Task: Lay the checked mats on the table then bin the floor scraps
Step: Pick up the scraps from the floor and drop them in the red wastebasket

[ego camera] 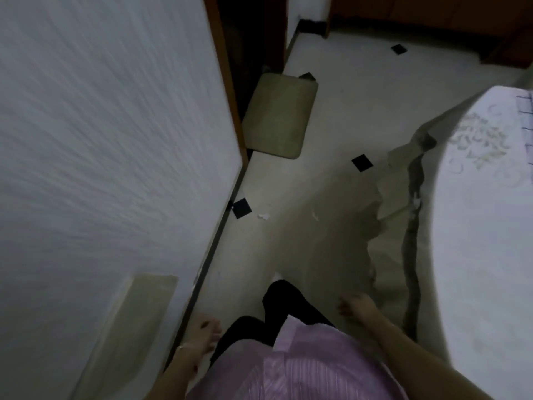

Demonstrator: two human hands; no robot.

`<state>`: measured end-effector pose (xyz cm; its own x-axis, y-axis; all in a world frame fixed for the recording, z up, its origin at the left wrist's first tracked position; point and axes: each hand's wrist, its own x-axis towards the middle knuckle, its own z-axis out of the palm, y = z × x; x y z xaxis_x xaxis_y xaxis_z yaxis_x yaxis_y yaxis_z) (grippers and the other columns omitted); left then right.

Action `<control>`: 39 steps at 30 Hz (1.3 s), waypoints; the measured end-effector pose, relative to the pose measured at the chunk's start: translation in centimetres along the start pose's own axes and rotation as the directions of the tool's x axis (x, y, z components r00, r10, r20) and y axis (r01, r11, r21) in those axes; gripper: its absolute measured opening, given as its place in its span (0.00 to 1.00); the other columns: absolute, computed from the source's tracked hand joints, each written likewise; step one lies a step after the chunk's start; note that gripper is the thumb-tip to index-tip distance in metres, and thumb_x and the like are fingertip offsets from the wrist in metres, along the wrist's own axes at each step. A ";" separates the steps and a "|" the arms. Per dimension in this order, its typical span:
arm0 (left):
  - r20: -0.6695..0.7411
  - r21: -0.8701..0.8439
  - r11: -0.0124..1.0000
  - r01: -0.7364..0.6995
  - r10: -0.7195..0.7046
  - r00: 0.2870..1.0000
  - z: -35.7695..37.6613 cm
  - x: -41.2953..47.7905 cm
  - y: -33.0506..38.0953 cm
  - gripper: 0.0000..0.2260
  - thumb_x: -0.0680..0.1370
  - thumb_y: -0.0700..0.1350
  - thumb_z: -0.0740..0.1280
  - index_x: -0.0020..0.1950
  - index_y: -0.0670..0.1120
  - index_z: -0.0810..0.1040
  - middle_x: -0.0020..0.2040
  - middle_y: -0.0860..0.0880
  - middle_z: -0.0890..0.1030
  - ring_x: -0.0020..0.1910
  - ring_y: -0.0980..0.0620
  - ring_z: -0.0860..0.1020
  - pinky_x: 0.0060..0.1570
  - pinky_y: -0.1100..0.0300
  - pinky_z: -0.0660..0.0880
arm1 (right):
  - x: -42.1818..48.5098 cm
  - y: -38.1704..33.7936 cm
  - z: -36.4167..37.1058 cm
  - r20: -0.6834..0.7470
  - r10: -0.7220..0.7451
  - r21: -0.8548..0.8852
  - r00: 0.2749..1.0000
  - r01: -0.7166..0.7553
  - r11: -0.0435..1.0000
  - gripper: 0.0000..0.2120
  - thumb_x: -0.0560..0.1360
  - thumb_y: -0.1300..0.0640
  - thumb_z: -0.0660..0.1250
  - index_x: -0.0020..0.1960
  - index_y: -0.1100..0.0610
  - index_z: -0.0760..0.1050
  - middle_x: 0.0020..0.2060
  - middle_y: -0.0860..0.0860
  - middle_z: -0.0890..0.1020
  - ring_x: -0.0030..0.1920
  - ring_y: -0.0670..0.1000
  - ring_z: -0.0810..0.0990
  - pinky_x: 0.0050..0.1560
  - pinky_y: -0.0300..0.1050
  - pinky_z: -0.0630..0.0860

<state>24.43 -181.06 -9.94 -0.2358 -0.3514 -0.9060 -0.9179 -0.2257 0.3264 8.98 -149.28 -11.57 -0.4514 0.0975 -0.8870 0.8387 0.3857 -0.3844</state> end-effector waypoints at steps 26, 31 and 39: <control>0.204 0.391 0.891 -0.229 0.159 0.966 14.1 37.0 34.2 0.07 0.77 0.39 0.63 0.43 0.47 0.79 0.44 0.46 0.80 0.45 0.46 0.77 0.47 0.57 0.74 | 36.2 -21.0 4.5 -0.118 -0.056 -0.077 0.991 0.047 0.996 0.09 0.75 0.63 0.64 0.54 0.56 0.75 0.45 0.55 0.79 0.36 0.47 0.74 0.35 0.34 0.71; 0.253 0.498 0.791 -0.355 0.259 0.932 19.8 51.8 30.8 0.09 0.74 0.36 0.67 0.52 0.46 0.76 0.52 0.46 0.78 0.52 0.47 0.76 0.51 0.63 0.68 | 51.4 -18.0 7.5 -0.172 -0.095 -0.189 0.981 0.062 0.980 0.15 0.75 0.63 0.64 0.62 0.60 0.74 0.53 0.57 0.79 0.49 0.53 0.77 0.46 0.40 0.69; 0.262 0.609 0.614 -0.502 0.442 0.858 24.8 66.4 25.0 0.15 0.74 0.41 0.69 0.60 0.50 0.78 0.57 0.52 0.79 0.57 0.52 0.78 0.58 0.64 0.73 | 66.4 -13.8 10.5 -0.334 -0.223 -0.253 0.916 0.141 0.957 0.20 0.76 0.51 0.66 0.65 0.60 0.74 0.62 0.58 0.77 0.60 0.58 0.77 0.59 0.44 0.71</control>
<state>-22.10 -187.51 -68.58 -0.6918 -0.1630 -0.7035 -0.6392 0.5915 0.4915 -29.41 -157.80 -67.88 -0.7022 0.3097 -0.6411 0.6621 0.6151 -0.4281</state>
